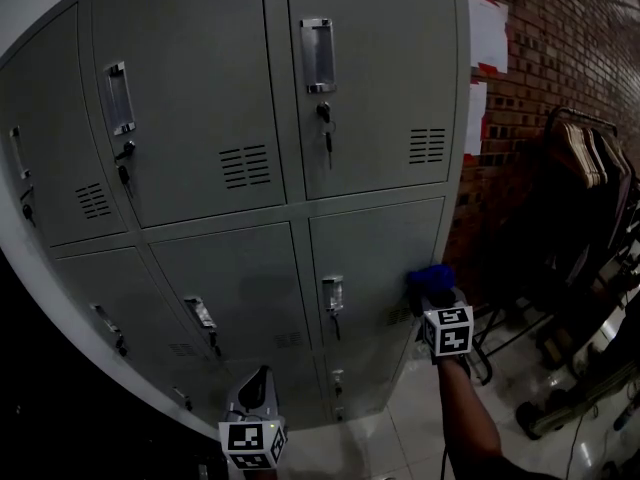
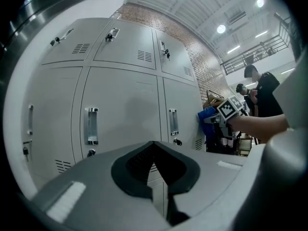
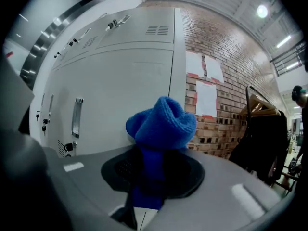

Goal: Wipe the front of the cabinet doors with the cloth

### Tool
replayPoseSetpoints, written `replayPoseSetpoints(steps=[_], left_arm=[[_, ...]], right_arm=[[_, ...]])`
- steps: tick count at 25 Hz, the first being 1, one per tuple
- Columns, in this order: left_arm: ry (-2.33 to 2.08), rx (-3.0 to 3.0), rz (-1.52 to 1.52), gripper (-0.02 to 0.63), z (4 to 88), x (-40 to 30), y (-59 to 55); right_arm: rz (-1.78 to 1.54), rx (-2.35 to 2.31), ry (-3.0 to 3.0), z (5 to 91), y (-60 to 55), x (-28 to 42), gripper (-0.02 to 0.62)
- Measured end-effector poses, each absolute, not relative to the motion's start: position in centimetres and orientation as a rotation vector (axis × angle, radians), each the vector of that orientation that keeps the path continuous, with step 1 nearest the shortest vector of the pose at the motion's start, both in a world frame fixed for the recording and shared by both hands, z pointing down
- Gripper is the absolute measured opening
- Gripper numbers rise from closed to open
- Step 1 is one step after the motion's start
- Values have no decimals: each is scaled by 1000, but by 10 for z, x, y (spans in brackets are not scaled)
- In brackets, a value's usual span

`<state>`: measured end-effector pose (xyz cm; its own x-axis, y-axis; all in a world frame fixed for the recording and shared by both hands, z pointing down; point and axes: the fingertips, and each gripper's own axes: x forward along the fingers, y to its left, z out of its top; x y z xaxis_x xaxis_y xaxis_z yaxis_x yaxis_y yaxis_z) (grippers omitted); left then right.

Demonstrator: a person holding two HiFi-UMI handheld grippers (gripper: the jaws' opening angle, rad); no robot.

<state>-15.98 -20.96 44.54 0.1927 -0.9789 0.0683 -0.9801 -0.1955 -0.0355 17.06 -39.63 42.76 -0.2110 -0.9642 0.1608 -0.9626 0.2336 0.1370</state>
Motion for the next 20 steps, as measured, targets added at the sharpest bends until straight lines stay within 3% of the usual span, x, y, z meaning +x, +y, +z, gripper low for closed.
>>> replayPoseSetpoints(steps=[12, 20], left_arm=[[-2016, 2395, 108, 14, 444, -166, -210], [-2000, 2404, 100, 14, 446, -162, -211]], right_arm=[[58, 1850, -2301, 439, -410, 165, 107], [36, 1714, -2423, 434, -396, 104, 106]])
